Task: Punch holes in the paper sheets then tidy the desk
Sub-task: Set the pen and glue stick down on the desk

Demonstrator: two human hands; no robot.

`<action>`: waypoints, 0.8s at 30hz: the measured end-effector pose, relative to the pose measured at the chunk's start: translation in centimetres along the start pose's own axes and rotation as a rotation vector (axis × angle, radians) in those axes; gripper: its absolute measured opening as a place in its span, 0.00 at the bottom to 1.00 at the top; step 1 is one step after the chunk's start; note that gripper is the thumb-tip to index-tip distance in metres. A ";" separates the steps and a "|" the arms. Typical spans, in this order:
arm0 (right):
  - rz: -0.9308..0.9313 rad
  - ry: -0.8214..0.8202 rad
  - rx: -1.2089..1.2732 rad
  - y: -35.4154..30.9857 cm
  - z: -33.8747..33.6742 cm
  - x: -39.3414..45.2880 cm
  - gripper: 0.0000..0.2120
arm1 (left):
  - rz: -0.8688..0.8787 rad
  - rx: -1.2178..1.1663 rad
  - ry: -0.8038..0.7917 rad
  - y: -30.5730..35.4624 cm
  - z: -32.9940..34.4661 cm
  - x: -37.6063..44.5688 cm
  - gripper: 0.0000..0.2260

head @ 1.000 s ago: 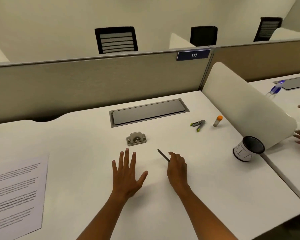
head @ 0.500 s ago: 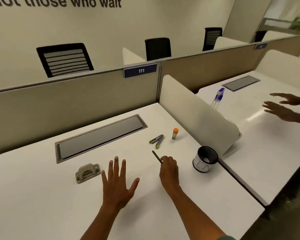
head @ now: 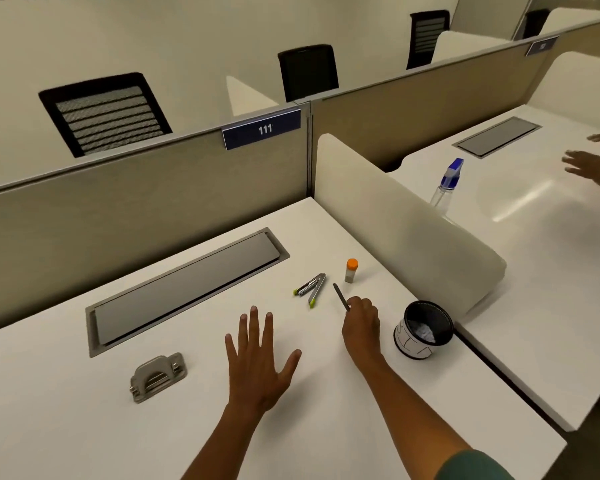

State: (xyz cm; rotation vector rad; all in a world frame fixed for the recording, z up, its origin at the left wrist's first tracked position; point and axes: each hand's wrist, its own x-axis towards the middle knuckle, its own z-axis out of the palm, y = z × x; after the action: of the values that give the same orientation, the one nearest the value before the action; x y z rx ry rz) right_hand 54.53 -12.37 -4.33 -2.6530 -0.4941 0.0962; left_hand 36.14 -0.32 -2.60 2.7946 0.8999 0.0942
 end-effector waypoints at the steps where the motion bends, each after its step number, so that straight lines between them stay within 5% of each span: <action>1: -0.001 -0.001 0.007 0.0 0.2 0.4 0.11 | 0.000 0.004 -0.004 0.0 0.2 0.3 0.39; 24: 0.002 0.055 0.050 -1.6 3.9 6.7 0.06 | -0.013 -0.014 -0.031 -1.4 3.2 4.4 0.39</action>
State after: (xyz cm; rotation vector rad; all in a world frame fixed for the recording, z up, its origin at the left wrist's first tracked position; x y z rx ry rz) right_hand 59.68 -7.10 -7.06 -2.5996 -0.4648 0.0361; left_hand 39.31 2.80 -6.00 2.7690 0.9062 0.0546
